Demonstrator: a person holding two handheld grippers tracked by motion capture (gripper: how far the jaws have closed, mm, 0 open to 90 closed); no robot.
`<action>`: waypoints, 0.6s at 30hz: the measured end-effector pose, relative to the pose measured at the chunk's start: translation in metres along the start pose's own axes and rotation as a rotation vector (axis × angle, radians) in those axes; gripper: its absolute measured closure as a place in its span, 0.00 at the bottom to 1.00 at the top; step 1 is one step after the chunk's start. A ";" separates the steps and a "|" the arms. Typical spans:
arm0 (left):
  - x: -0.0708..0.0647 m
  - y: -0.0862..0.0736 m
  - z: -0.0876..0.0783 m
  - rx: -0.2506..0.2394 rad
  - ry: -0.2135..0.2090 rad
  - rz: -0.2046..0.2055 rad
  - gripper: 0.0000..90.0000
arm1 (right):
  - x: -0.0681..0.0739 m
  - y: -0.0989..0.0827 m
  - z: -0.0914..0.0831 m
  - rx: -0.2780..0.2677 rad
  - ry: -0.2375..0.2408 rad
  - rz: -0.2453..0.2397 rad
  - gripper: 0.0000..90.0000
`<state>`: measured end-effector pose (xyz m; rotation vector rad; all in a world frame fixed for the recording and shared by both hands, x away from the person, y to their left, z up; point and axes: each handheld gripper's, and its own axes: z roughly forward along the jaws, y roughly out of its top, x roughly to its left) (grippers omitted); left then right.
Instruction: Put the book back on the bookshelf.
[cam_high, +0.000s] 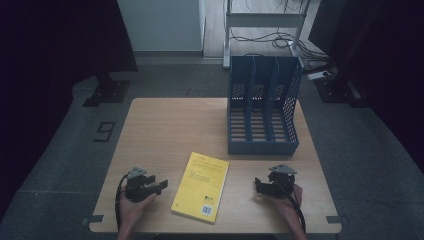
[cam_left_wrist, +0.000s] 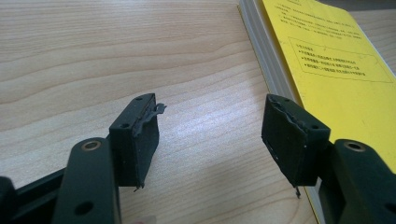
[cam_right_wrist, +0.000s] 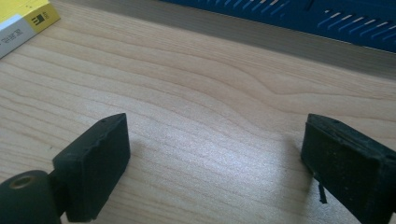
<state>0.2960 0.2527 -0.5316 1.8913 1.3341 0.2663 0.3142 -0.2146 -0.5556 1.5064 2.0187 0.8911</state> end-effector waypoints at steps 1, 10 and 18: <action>0.000 0.000 0.001 0.003 -0.001 0.002 0.40 | 0.000 0.000 0.000 -0.001 -0.001 0.001 0.09; -0.001 -0.001 0.003 0.007 -0.001 0.007 0.40 | 0.001 0.000 -0.001 -0.008 -0.011 0.009 0.13; -0.001 -0.001 0.003 0.002 0.000 0.004 0.40 | 0.005 0.000 -0.002 -0.015 -0.010 0.010 0.18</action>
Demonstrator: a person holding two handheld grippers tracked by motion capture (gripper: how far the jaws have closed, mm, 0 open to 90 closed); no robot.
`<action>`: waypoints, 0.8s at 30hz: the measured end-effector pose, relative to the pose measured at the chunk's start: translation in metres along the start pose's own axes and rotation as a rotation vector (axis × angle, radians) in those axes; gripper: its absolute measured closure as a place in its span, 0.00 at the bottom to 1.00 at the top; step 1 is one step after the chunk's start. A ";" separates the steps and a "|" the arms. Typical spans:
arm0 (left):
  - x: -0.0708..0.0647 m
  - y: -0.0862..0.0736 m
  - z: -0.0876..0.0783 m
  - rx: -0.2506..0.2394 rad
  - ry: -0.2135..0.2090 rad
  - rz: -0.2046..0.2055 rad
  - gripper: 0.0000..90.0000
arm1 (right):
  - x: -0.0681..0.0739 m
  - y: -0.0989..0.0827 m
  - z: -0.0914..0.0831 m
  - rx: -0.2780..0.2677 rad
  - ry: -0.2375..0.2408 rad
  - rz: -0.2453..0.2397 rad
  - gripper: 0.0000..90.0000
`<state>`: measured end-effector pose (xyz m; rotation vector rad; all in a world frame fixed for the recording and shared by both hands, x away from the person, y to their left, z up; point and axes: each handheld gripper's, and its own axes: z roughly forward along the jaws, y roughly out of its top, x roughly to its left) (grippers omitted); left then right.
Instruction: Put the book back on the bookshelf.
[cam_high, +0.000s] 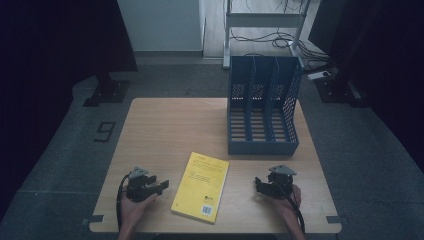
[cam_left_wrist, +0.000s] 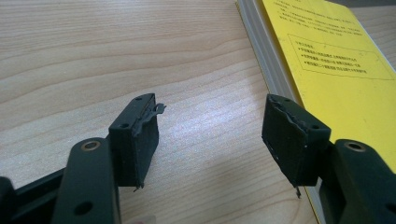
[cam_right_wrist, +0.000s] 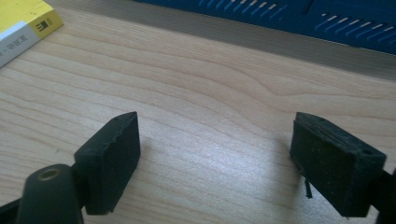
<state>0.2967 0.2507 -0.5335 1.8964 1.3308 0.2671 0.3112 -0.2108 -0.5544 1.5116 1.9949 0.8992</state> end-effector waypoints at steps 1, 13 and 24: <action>0.000 0.000 0.000 0.000 -0.001 0.000 0.40 | 0.001 0.000 0.000 0.000 0.002 -0.002 0.19; -0.004 0.000 0.001 0.001 -0.004 0.009 0.40 | 0.015 0.006 -0.012 -0.062 0.038 -0.029 0.20; 0.000 -0.001 0.002 0.001 0.000 -0.001 0.40 | 0.028 0.013 -0.016 -0.097 0.106 -0.013 0.20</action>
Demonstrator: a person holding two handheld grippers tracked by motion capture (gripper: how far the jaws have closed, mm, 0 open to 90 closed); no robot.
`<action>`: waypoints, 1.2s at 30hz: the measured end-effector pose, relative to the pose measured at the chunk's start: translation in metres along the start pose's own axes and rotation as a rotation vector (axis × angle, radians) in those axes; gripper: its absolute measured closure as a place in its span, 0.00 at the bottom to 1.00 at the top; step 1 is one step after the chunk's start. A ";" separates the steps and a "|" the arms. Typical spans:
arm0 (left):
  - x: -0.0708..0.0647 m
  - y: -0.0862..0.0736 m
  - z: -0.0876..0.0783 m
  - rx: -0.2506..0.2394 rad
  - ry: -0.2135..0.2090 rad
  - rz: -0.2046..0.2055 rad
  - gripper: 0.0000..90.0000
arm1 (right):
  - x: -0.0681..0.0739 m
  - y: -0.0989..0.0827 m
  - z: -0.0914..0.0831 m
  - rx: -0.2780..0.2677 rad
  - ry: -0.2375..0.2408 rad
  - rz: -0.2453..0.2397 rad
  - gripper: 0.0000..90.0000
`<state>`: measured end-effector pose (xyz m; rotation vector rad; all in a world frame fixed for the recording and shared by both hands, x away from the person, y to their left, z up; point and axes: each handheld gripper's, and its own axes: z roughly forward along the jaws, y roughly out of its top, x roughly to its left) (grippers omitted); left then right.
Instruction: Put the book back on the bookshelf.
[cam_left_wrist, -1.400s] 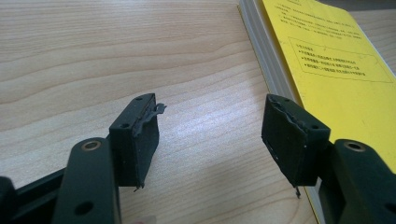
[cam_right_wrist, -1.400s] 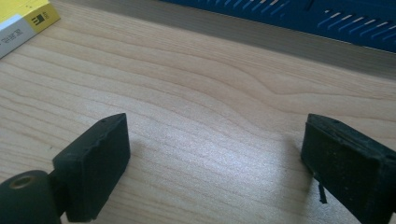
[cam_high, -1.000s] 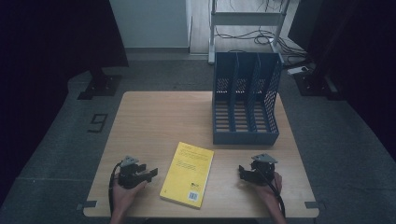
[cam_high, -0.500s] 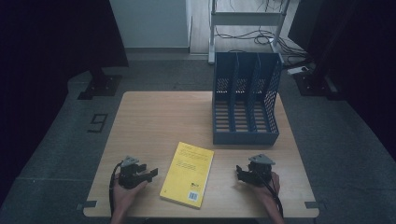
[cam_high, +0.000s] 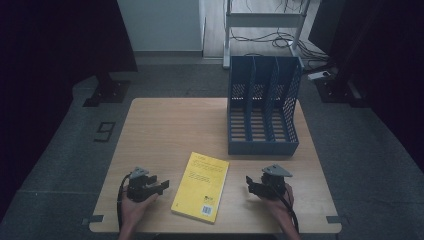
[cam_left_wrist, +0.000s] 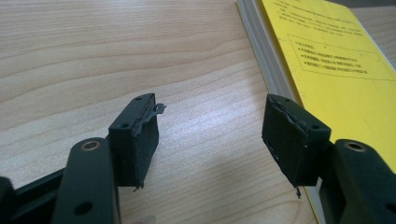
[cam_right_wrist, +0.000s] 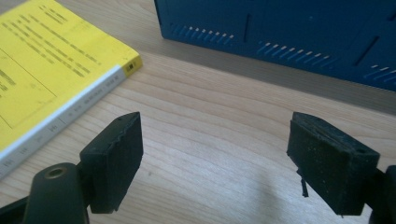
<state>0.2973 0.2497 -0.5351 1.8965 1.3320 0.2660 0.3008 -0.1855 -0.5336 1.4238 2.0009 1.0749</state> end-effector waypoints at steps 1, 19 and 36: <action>0.000 0.000 0.000 -0.001 0.000 -0.001 0.40 | 0.000 0.000 0.000 0.000 0.002 0.000 0.20; -0.002 0.000 0.003 0.005 -0.002 0.006 0.40 | 0.034 0.013 0.001 -0.028 0.068 -0.013 0.21; -0.008 0.004 0.003 -0.011 -0.014 0.023 0.41 | 0.070 0.026 0.016 -0.044 0.110 -0.033 0.19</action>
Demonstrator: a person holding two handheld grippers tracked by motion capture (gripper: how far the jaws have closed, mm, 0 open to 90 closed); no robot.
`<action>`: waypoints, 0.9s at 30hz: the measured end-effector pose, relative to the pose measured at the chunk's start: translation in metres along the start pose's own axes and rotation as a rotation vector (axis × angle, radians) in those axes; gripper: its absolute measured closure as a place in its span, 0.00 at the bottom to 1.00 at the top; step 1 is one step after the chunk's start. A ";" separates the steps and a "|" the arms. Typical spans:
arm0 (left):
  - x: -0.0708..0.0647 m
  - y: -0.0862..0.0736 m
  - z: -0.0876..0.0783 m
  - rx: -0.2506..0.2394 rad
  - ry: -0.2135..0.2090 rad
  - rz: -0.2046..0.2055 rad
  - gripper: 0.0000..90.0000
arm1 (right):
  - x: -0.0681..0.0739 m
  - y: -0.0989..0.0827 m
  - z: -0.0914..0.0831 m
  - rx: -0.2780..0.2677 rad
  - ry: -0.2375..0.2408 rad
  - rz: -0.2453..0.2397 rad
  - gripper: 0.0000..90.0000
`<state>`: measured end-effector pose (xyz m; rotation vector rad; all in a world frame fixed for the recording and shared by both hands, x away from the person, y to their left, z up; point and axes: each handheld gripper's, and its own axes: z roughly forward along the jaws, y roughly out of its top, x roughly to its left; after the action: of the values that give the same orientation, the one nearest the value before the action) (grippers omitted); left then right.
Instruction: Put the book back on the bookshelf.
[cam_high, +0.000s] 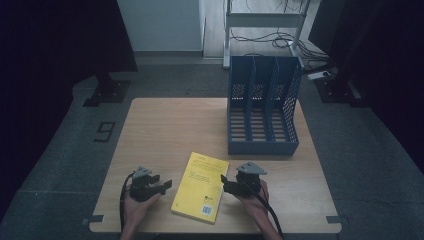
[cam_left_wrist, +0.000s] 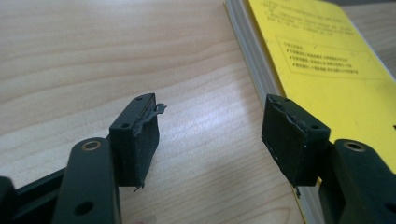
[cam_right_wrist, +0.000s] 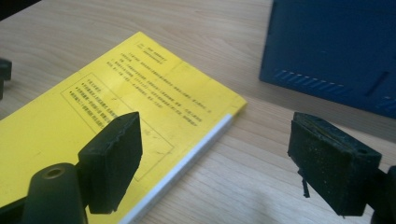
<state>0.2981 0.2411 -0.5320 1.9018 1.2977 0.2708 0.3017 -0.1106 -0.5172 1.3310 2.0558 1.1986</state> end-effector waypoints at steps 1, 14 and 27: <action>0.000 0.000 0.000 -0.003 0.001 0.001 0.41 | 0.001 0.001 0.001 0.000 0.004 0.000 0.19; 0.003 -0.002 0.001 0.020 0.009 -0.001 0.40 | 0.018 -0.005 0.021 0.032 0.034 -0.021 0.18; 0.000 -0.003 -0.001 0.019 0.005 0.006 0.40 | 0.030 -0.013 0.032 0.064 0.037 -0.045 0.18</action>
<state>0.2952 0.2421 -0.5334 1.9225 1.3022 0.2679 0.3037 -0.0724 -0.5420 1.2934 2.1557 1.1555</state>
